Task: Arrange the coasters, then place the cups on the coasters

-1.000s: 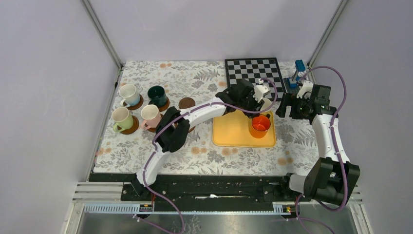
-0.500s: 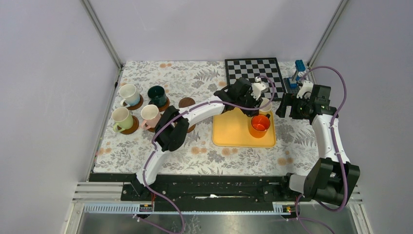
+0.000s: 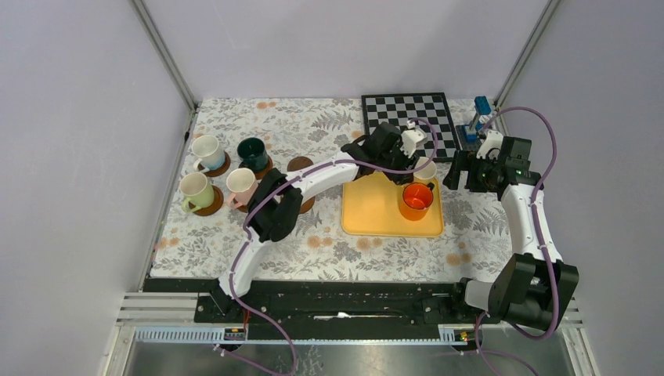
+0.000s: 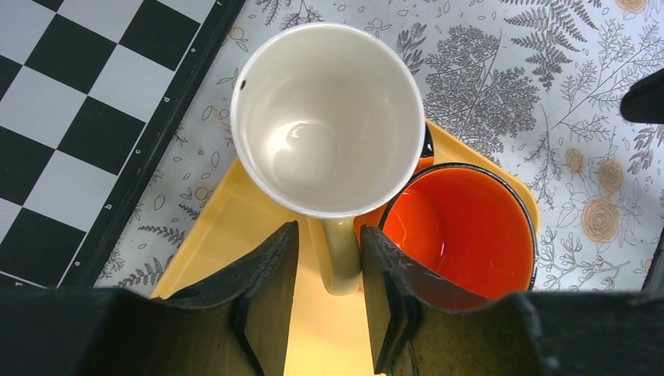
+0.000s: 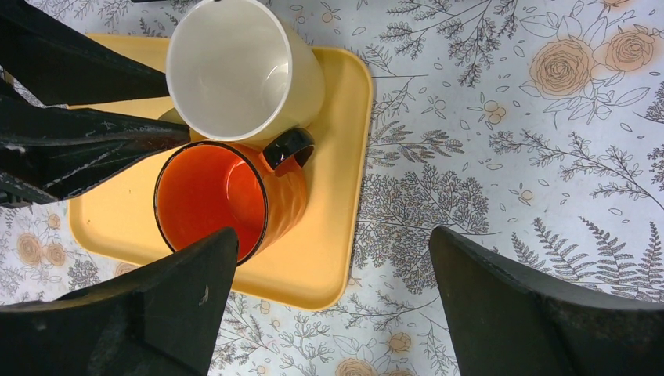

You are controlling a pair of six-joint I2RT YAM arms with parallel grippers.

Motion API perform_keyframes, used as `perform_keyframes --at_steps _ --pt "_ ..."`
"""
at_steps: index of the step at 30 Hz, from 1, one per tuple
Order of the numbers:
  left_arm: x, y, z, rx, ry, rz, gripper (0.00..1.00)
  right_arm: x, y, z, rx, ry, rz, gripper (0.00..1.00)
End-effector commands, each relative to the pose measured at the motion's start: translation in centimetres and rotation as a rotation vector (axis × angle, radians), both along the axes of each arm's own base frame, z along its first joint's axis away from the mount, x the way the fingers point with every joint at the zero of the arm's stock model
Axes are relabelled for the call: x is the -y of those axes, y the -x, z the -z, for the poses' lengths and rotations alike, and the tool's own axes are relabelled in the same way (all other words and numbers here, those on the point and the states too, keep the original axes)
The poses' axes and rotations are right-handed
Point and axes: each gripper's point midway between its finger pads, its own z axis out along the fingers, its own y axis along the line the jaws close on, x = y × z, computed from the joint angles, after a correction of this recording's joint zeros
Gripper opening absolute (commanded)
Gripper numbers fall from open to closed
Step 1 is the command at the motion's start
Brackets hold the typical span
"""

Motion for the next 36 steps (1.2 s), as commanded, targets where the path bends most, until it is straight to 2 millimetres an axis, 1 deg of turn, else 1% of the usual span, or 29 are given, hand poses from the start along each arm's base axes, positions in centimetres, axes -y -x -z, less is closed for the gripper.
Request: perform_keyframes --at_steps 1,6,10,13,18,26,31,36 --pt "-0.4 -1.0 -2.5 0.047 0.043 -0.02 0.39 -0.4 -0.2 -1.3 0.059 -0.003 -0.029 0.98" --pt "-0.9 -1.2 -2.2 0.063 0.025 -0.028 0.36 -0.4 -0.1 -1.3 0.059 -0.005 -0.029 0.98" --pt "-1.0 -1.2 -1.6 0.074 0.005 -0.009 0.35 -0.4 -0.1 -1.3 0.057 -0.005 -0.031 0.98" --pt "-0.8 -0.7 -0.9 0.068 -0.004 0.028 0.35 -0.4 -0.1 -1.2 0.056 -0.004 -0.031 0.98" --pt "-0.3 -0.6 0.2 0.077 -0.033 0.064 0.38 -0.4 -0.1 -1.1 0.054 -0.003 -0.032 0.98" --pt "0.6 -1.5 1.3 0.1 -0.054 0.073 0.38 -0.3 -0.1 -1.1 0.055 0.001 -0.031 0.98" --pt "1.2 -1.8 1.2 0.104 -0.044 0.068 0.36 -0.2 -0.1 -1.0 0.052 0.005 -0.03 0.98" --pt "1.2 -1.7 0.4 0.104 -0.032 0.065 0.27 -0.2 -0.1 -1.0 0.053 0.008 -0.029 0.98"
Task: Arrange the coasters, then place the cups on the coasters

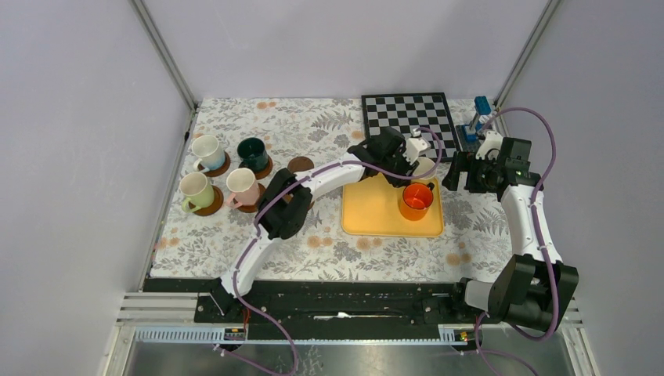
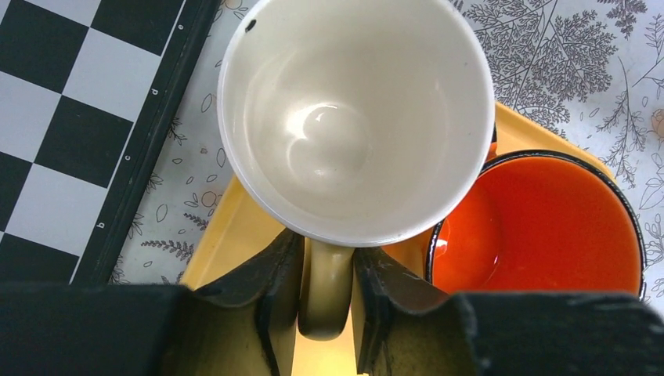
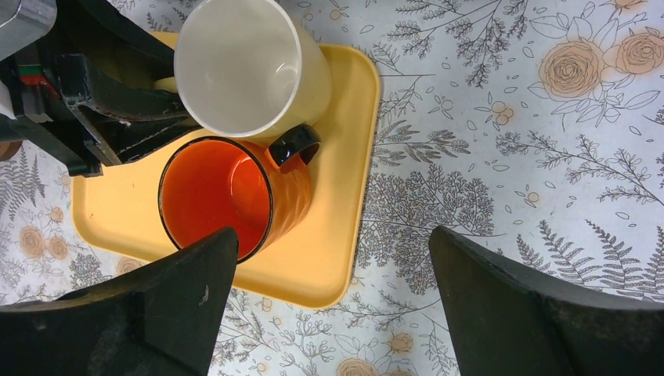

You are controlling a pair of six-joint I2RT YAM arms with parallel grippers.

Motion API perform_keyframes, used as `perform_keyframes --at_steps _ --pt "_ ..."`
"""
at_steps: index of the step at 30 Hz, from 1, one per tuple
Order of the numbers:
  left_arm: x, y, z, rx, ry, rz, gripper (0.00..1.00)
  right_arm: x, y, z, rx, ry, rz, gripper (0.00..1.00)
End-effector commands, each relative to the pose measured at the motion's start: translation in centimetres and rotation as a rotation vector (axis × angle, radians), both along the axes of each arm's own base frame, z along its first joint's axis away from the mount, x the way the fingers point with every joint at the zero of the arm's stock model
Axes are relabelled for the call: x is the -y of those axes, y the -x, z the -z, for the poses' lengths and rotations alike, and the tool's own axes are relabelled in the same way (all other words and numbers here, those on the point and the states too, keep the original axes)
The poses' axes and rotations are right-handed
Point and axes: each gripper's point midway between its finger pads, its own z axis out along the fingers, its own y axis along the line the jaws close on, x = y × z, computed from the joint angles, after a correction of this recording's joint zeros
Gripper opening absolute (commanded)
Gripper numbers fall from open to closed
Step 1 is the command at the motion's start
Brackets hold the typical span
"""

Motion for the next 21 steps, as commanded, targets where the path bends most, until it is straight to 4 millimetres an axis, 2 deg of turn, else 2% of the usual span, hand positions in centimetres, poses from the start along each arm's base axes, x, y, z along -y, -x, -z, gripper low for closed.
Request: perform_keyframes --at_steps 1,8,17,21 --pt "1.0 -0.5 -3.6 0.052 0.066 0.005 0.25 0.1 -0.2 -1.0 0.047 0.014 -0.011 0.98" --pt "-0.5 0.8 -5.1 0.044 0.066 0.004 0.0 0.0 -0.3 -1.1 0.052 0.011 -0.015 0.98" --pt "-2.9 2.1 -10.0 0.069 0.148 -0.024 0.0 -0.2 -0.2 -1.2 0.052 0.001 -0.019 0.98" --pt "-4.2 2.1 -11.5 0.096 0.153 -0.038 0.0 -0.2 -0.2 -1.1 0.051 0.0 -0.02 0.98"
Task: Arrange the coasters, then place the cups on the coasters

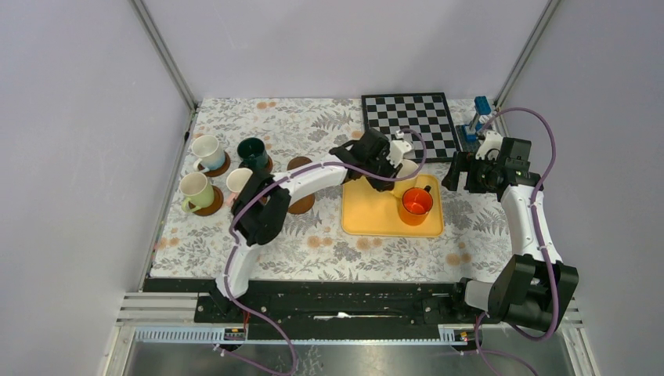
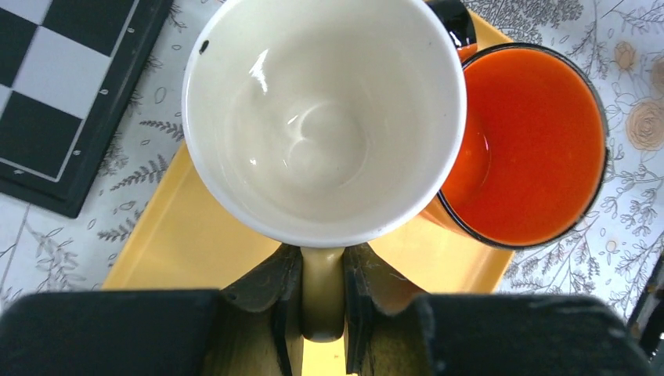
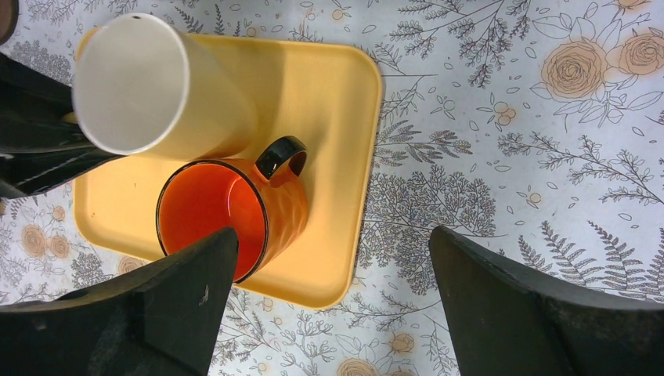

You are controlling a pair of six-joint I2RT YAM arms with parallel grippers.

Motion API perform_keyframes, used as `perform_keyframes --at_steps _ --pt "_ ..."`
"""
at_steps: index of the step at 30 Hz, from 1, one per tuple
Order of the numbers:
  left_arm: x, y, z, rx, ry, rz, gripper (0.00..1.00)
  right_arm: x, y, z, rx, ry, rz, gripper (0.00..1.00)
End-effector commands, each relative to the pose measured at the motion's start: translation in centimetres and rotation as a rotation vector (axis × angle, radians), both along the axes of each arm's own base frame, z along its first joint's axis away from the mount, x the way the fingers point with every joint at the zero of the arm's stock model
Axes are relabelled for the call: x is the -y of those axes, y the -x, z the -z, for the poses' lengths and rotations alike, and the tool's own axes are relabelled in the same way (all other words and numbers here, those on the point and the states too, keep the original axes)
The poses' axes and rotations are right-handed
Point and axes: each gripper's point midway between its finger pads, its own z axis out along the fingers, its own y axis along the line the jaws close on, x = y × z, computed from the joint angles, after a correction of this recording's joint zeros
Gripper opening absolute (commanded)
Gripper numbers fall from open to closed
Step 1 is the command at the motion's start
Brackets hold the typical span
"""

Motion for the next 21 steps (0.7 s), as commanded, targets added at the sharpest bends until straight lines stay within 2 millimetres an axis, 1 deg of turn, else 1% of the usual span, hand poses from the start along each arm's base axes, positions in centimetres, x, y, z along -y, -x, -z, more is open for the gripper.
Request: perform_keyframes --at_steps 1,4,7,11,12,13,15,17,19,21 --pt "0.2 -1.1 -10.2 0.161 0.188 -0.011 0.0 -0.1 -0.3 -1.2 0.053 0.003 -0.016 0.98" --pt "-1.4 -1.0 -11.0 0.166 0.184 -0.028 0.0 -0.1 -0.2 -1.1 0.049 0.002 -0.018 0.98" --pt "-4.0 -0.9 -11.5 0.164 0.166 -0.054 0.0 -0.2 -0.2 -1.1 0.048 -0.001 -0.023 0.98" --pt "-9.1 -0.5 -12.3 0.172 0.134 -0.106 0.0 -0.4 -0.2 -0.8 0.042 -0.008 -0.033 0.98" --pt "-10.8 -0.2 -11.6 0.163 0.111 -0.122 0.0 -0.4 -0.2 -0.7 0.039 -0.009 -0.036 0.98" --pt "-12.3 0.2 -12.2 0.175 0.111 -0.137 0.0 -0.4 -0.2 -0.5 0.035 -0.011 -0.038 0.98" --pt "-14.9 0.7 -12.4 0.183 0.105 -0.17 0.0 -0.5 -0.1 -0.4 0.029 -0.014 -0.041 0.98" --pt "-17.4 0.9 -12.5 0.189 0.106 -0.206 0.0 -0.7 -0.1 -0.4 0.03 -0.022 -0.05 0.98" --pt "-19.6 0.7 -12.6 0.192 0.112 -0.248 0.0 -0.9 -0.1 -0.4 0.032 -0.032 -0.057 0.98" --pt "-21.4 0.5 -12.5 0.19 0.115 -0.288 0.0 -0.9 -0.2 -0.5 0.035 -0.032 -0.059 0.98"
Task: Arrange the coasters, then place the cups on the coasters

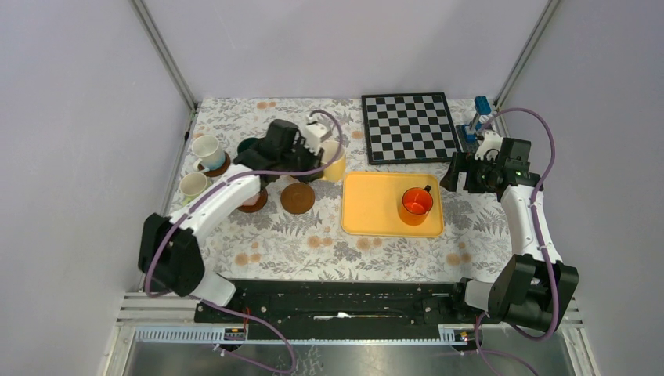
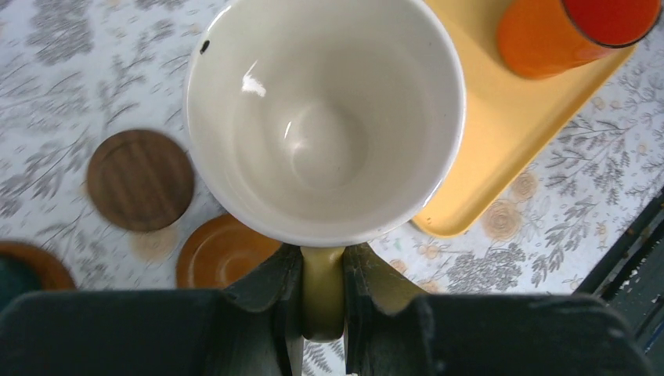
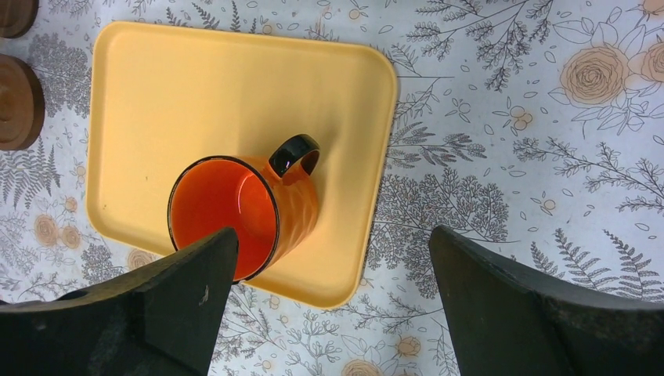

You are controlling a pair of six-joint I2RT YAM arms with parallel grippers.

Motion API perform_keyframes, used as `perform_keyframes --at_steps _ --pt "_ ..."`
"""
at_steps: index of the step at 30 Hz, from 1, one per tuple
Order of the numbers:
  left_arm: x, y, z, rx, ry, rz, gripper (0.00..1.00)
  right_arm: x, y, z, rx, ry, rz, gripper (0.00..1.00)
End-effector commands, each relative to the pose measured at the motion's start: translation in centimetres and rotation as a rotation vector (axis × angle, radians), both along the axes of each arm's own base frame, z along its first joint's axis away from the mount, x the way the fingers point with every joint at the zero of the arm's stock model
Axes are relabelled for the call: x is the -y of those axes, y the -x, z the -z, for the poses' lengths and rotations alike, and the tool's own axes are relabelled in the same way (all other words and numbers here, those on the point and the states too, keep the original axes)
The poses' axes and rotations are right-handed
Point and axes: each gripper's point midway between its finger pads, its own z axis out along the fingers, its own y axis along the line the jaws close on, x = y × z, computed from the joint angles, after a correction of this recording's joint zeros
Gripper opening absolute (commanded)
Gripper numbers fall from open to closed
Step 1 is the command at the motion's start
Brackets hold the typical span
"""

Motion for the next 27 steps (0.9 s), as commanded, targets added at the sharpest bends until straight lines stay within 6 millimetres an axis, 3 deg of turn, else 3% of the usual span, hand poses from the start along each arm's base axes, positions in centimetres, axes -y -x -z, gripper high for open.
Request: perform_keyframes --at_steps 1,8,16,27 --pt "-2.5 -1.1 -3.7 0.134 0.082 -0.037 0.0 -0.3 -0.3 -0.5 0.031 -0.011 -0.031 0.98" --pt "-6.0 -0.7 -1.1 0.175 0.023 -0.096 0.0 -0.6 -0.2 -0.6 0.028 -0.025 -0.038 0.98" --pt "-8.0 0.5 1.3 0.191 -0.028 -0.126 0.0 -0.7 -0.2 -0.5 0.024 -0.029 -0.042 0.98" --pt "-10.2 0.1 3.2 0.189 -0.031 -0.176 0.0 -0.8 -0.1 -0.5 0.022 -0.037 -0.047 0.98"
